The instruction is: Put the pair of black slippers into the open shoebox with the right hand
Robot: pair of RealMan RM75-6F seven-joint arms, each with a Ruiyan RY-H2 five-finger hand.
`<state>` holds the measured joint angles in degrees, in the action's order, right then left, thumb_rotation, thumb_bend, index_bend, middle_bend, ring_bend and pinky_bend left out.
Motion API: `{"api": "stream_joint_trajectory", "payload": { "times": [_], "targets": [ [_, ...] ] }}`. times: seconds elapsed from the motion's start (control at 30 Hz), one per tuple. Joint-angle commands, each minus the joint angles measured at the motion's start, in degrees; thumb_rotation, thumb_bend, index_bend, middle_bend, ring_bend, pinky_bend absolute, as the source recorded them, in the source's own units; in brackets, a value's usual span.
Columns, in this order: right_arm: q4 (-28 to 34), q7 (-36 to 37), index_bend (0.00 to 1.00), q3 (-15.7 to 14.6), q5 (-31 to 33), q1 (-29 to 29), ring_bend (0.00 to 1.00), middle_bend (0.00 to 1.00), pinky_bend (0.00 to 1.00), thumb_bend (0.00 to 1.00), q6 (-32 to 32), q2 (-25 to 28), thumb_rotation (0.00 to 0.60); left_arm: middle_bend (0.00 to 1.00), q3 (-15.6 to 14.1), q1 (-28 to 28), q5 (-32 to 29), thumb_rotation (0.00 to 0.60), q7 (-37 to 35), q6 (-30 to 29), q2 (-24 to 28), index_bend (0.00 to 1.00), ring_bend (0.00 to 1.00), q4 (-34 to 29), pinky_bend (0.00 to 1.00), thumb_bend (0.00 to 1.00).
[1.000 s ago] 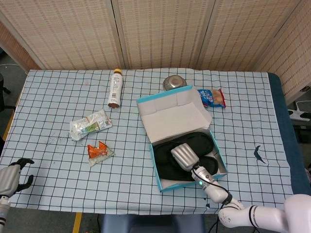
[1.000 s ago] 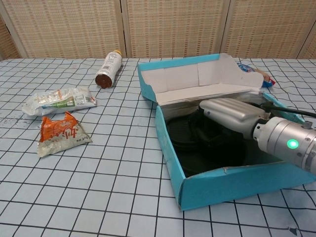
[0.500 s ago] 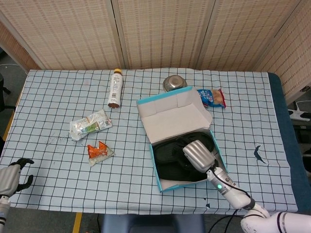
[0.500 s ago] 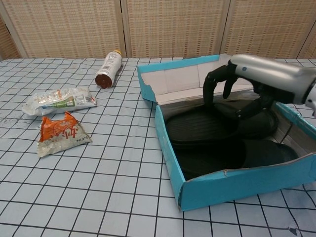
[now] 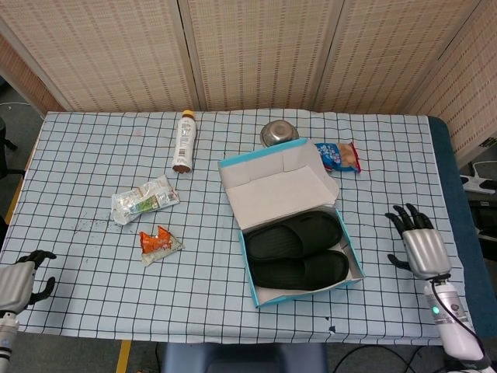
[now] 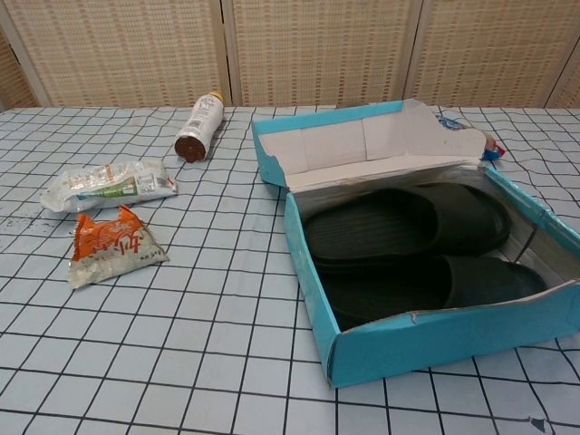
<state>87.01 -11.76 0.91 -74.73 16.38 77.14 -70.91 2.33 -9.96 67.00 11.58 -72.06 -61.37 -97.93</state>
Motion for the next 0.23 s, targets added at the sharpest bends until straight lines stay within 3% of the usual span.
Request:
{"api": "stream_joint_trajectory", "payload": {
  "times": [0.03, 0.23],
  "targets": [
    [-3.75, 2.58, 0.14, 0.92, 1.40, -1.84, 0.00, 0.05, 0.11, 0.07, 0.45, -0.80, 0.600, 0.24, -0.03, 0.00, 0.36, 0.600, 0.25, -0.24, -0.40, 0.29, 0.29, 0.27, 0.46, 0.44],
    [-6.10, 2.70, 0.13, 1.30, -2.41, -3.27, 0.00, 0.04, 0.11, 0.07, 4.66, -2.75, 0.600, 0.24, -0.05, 0.23, 1.68, 0.600, -0.26, -1.06, -0.72, 0.29, 0.29, 0.83, 0.46, 0.44]
  ]
}}
